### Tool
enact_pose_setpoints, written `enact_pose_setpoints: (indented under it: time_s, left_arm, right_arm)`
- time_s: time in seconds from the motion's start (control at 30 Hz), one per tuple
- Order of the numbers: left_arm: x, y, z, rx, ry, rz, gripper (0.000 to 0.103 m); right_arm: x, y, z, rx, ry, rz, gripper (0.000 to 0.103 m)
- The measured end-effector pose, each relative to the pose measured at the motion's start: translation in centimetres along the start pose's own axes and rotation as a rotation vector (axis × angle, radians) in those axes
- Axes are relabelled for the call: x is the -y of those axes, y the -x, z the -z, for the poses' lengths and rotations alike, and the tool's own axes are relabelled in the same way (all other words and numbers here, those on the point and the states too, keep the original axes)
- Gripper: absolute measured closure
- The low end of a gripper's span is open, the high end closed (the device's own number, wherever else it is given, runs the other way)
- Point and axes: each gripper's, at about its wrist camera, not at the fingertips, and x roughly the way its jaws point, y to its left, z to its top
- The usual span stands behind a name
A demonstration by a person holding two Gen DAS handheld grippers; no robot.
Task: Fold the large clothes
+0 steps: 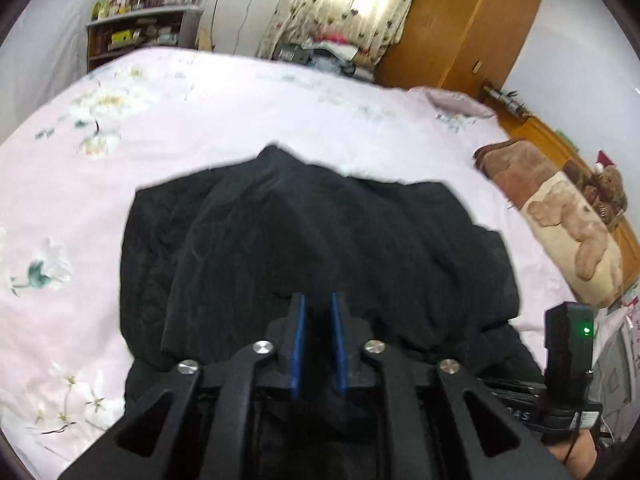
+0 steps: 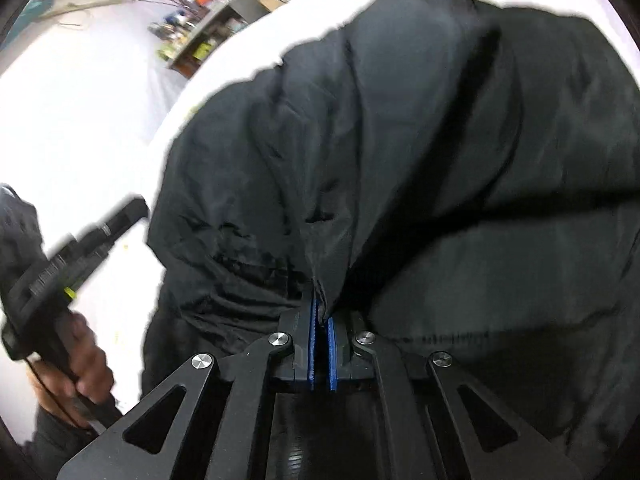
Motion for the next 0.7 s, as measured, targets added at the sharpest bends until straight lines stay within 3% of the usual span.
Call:
enact_pose_setpoints:
  time_s: [0.1,0.23,0.3,0.37,0.5,0.6,0.7]
  left_arm:
    - [-1.7,-3.5,1.7,-0.104,0.057,0.003,0.086]
    - [-1.8,-3.7,2.7,-0.094,0.074,0.016,0.086]
    - [-1.6,-3.0,2.7,-0.103,0.078,0.024,0.086]
    - [-1.4,-1.5,2.2,-0.088,0.068,0.029,0.086]
    - [-1.4,1.1,-0.8,0.027,0.036,0.016,0.086]
    - [-1.8,-0.4,-3.1,0.060,0.020,-0.026,0.086]
    - [-3.4,-4.3,-2.8,-0.017,0.058,-0.066,0.086]
  right_arm:
    - [1.4,-0.2,-0.4,0.004,-0.039,0.000,0.098]
    - [0.8,2.0,-0.9,0.010,0.040,0.059,0.084]
    - [0.3,3.4,-1.1,0.040,0.060,0.067,0.083]
    - [-0.2,5.7,-1.7,0.103,0.079,0.067,0.082]
    - [-1.7,8.5,-4.2,0.250,0.157,0.095,0.078]
    - [-1.7,6.9,-6.9,0.278,0.187,0.133,0.076]
    - [-0.1,3.1,-8.8,0.244,0.159,0.229,0.076]
